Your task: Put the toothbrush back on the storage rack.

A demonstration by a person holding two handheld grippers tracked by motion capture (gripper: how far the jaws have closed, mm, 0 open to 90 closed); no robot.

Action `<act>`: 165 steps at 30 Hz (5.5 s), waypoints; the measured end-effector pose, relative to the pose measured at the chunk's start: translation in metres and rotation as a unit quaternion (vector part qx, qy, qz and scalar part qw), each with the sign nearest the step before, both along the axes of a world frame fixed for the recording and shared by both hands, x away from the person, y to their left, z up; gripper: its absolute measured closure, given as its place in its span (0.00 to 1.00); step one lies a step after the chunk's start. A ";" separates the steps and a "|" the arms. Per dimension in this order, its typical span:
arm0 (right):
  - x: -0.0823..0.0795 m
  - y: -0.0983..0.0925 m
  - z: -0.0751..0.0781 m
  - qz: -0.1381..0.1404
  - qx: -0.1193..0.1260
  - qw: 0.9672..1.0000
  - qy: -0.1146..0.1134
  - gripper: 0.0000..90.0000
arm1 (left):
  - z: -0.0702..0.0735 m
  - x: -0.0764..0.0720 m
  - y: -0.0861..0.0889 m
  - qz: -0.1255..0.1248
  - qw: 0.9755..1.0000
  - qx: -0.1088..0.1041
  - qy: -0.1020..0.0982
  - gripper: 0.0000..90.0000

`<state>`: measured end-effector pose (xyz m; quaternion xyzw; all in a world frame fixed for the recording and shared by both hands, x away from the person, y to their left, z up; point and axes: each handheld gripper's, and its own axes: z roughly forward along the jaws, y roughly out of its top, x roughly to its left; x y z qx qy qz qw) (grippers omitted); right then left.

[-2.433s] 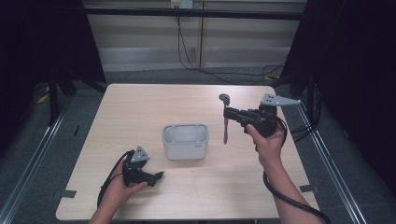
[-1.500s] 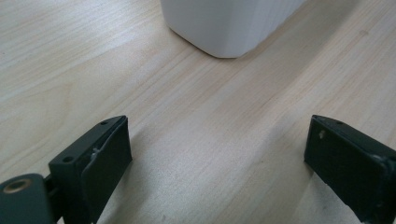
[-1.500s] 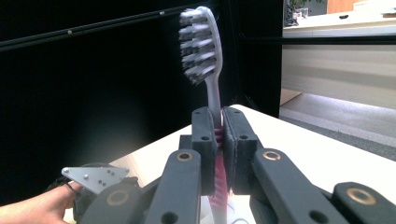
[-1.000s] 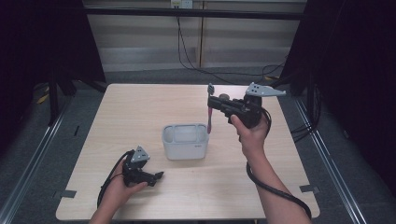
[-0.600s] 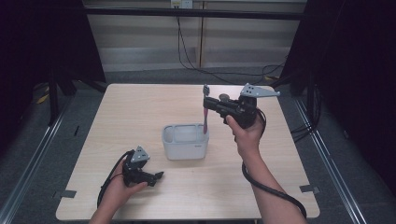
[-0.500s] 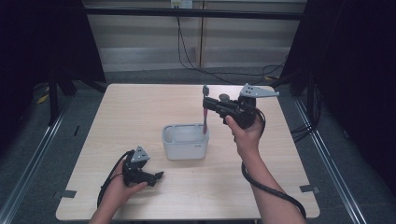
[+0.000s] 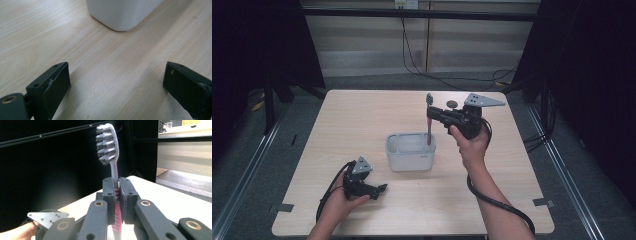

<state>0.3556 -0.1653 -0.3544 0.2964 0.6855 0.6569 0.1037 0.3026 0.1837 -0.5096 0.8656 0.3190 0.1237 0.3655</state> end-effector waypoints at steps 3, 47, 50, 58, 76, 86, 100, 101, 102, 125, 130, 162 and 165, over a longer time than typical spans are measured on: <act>0.000 0.000 -0.001 0.001 -0.001 1.000 0.000 0.93 | 0.000 0.000 0.000 0.000 1.000 0.000 0.000 0.08; -0.005 -0.004 -0.040 -0.001 -0.024 1.000 0.015 0.93 | 0.000 0.000 0.000 0.000 1.000 0.000 0.000 0.08; -0.006 -0.004 -0.044 0.000 -0.027 1.000 0.016 0.93 | 0.000 0.000 0.000 0.000 1.000 0.000 0.000 0.08; -0.007 -0.006 -0.050 -0.004 -0.028 0.999 0.019 0.93 | 0.000 0.000 0.000 0.000 1.000 0.000 0.000 0.08; -0.012 -0.011 -0.061 -0.006 -0.034 0.999 0.024 0.93 | 0.000 0.000 0.000 0.000 1.000 -0.001 0.000 0.08; -0.013 -0.011 -0.065 -0.005 -0.037 0.999 0.025 0.93 | 0.000 0.000 0.000 0.000 1.000 -0.001 0.000 0.08; -0.017 -0.011 -0.070 0.000 -0.042 0.999 0.026 0.93 | 0.000 0.000 0.000 -0.002 1.000 0.002 0.000 0.08; -0.017 -0.011 -0.070 0.000 -0.042 0.999 0.026 0.93 | 0.000 0.000 0.000 -0.001 1.000 0.002 0.000 0.08; -0.017 -0.011 -0.071 0.002 -0.041 0.999 0.025 0.93 | 0.000 0.000 0.000 -0.001 1.000 0.001 0.000 0.08; -0.019 -0.009 -0.079 0.005 -0.050 0.998 0.026 0.93 | 0.000 0.000 0.000 0.001 1.000 -0.001 0.000 0.08; -0.020 -0.009 -0.081 0.005 -0.055 0.998 0.024 0.93 | 0.000 0.000 0.000 0.000 1.000 -0.001 0.000 0.08; -0.021 -0.011 -0.086 -0.007 -0.070 0.997 0.020 0.89 | 0.000 0.000 0.000 0.001 1.000 -0.001 0.000 0.08; -0.021 -0.012 -0.085 -0.008 -0.071 0.997 0.019 0.88 | 0.000 0.000 0.000 0.000 1.000 -0.001 0.000 0.08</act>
